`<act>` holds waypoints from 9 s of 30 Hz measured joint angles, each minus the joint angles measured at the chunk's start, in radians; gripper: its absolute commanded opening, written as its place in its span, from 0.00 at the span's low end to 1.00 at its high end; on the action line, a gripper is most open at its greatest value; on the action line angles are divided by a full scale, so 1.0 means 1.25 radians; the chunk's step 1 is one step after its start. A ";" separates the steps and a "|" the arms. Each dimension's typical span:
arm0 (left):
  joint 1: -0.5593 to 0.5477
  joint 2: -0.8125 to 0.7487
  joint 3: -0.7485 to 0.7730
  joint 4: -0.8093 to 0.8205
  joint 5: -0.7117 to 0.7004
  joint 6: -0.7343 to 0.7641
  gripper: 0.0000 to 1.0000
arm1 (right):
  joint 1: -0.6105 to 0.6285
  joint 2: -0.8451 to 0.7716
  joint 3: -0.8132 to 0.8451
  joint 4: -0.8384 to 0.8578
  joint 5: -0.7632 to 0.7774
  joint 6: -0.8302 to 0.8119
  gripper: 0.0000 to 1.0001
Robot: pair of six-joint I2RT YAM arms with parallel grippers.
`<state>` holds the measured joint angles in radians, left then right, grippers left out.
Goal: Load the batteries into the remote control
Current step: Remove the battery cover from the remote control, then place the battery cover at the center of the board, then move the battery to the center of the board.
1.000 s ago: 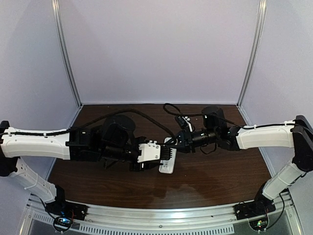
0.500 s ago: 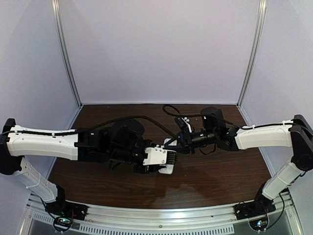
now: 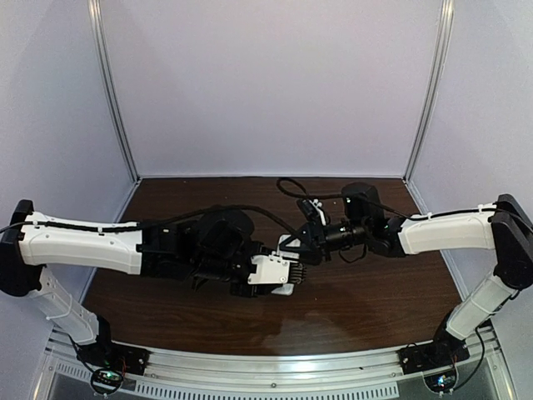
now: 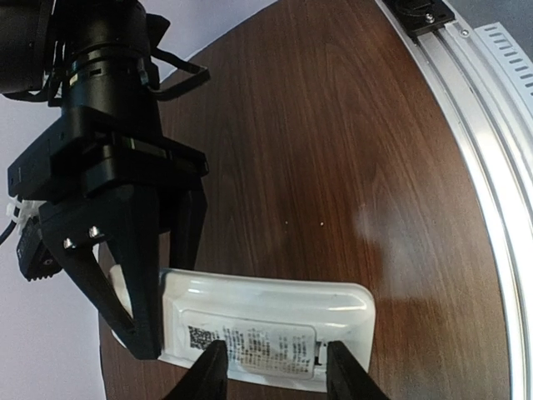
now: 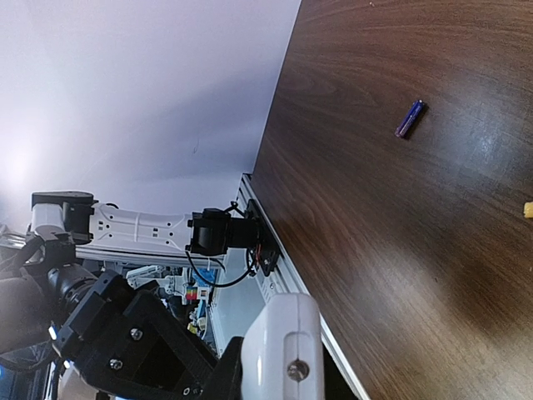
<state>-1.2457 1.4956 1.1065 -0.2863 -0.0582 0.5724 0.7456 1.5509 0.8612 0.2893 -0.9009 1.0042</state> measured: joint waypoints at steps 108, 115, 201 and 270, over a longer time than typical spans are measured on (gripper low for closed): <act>-0.008 0.003 -0.041 0.066 -0.022 0.004 0.70 | -0.005 0.046 -0.012 -0.008 0.019 -0.003 0.00; -0.008 0.020 -0.040 0.066 -0.031 0.004 0.69 | -0.005 0.040 -0.012 -0.008 0.018 -0.001 0.00; 0.376 -0.007 -0.142 -0.009 0.066 -0.606 0.58 | -0.157 -0.068 -0.145 0.039 0.039 -0.144 0.00; 0.184 0.486 0.362 -0.407 0.154 -0.056 0.09 | -0.351 -0.237 -0.305 -0.002 -0.043 -0.190 0.00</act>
<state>-1.0161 2.1036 1.5589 -0.7948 0.1341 0.5022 0.3065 1.2541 0.4801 0.2871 -0.9546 0.7662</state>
